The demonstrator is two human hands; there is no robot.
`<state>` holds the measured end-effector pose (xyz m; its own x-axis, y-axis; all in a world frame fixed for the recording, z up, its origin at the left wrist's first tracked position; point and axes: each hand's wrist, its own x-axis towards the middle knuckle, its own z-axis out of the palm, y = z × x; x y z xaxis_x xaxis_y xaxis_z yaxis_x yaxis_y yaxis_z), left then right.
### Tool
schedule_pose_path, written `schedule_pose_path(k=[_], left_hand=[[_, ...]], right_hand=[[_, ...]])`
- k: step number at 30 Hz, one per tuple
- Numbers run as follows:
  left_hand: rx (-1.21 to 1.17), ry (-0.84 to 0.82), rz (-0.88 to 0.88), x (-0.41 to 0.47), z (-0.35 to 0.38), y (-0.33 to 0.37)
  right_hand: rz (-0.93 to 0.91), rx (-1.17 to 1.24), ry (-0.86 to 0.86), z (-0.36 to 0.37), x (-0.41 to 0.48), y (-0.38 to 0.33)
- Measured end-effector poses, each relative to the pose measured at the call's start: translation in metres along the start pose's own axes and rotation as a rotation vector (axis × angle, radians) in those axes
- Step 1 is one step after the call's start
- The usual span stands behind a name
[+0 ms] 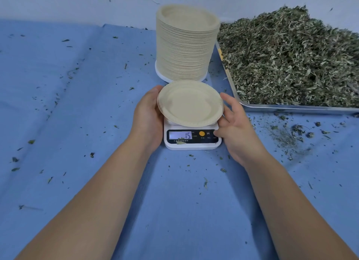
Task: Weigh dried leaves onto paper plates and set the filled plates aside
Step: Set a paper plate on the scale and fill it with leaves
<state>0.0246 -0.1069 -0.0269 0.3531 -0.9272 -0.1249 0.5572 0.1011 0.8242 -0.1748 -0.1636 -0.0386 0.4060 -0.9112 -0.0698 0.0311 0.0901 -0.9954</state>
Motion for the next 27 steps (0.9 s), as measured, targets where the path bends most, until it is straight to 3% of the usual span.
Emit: schedule_pose_path(k=[8, 27], left_hand=[[-0.075, 0.108, -0.006, -0.0040, 0.0053, 0.0013], [-0.087, 0.065, -0.072, -0.0047, 0.0091, 0.0005]], right_hand=[[0.006, 0.019, -0.004, -0.0011, -0.0012, -0.0014], [0.025, 0.005, -0.004, -0.0002, -0.0026, -0.0040]])
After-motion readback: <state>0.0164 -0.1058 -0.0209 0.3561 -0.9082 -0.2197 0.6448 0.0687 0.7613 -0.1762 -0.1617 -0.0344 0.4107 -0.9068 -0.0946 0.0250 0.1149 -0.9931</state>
